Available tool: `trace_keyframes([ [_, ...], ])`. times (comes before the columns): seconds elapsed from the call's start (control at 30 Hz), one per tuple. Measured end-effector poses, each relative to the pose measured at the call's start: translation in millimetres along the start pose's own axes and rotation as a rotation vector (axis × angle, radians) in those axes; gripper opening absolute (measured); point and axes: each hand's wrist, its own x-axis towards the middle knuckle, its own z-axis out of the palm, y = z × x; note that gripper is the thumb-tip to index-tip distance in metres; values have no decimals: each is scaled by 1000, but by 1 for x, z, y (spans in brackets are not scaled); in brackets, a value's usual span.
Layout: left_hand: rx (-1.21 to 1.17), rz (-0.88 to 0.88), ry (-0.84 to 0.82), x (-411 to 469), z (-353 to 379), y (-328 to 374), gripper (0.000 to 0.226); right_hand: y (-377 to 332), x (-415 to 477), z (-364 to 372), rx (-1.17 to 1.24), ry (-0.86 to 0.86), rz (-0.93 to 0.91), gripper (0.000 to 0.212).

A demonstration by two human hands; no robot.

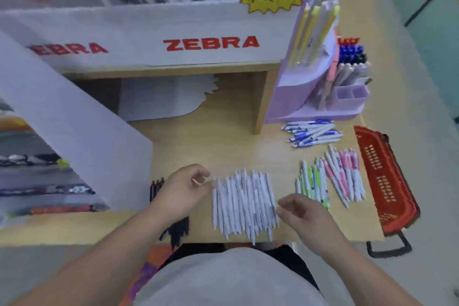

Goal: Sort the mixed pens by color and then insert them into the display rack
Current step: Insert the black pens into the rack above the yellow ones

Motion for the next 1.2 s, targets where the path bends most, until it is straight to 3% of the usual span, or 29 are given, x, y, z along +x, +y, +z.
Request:
trace_keyframes([
  [0.2,-160,-222,291,-67,-5,-57,11,-73,68,28,-204,-286,-226,10],
  [0.3,-255,-311,376,-91,1,-91,14,-96,78,66,-204,-381,-252,14],
  [0.53,-133,-445,343,-78,11,-140,64,-90,81,159,-61,-448,102,31],
  [0.7,-121,-419,369,-43,20,-141,33,-73,87,195,-110,-361,160,27],
  [0.97,-156,-493,487,-19,37,-142,34,-72,101,230,-200,-238,14,42],
  [1.2,-303,-506,484,-11,42,-138,18,-61,109,238,7,-284,72,34],
])
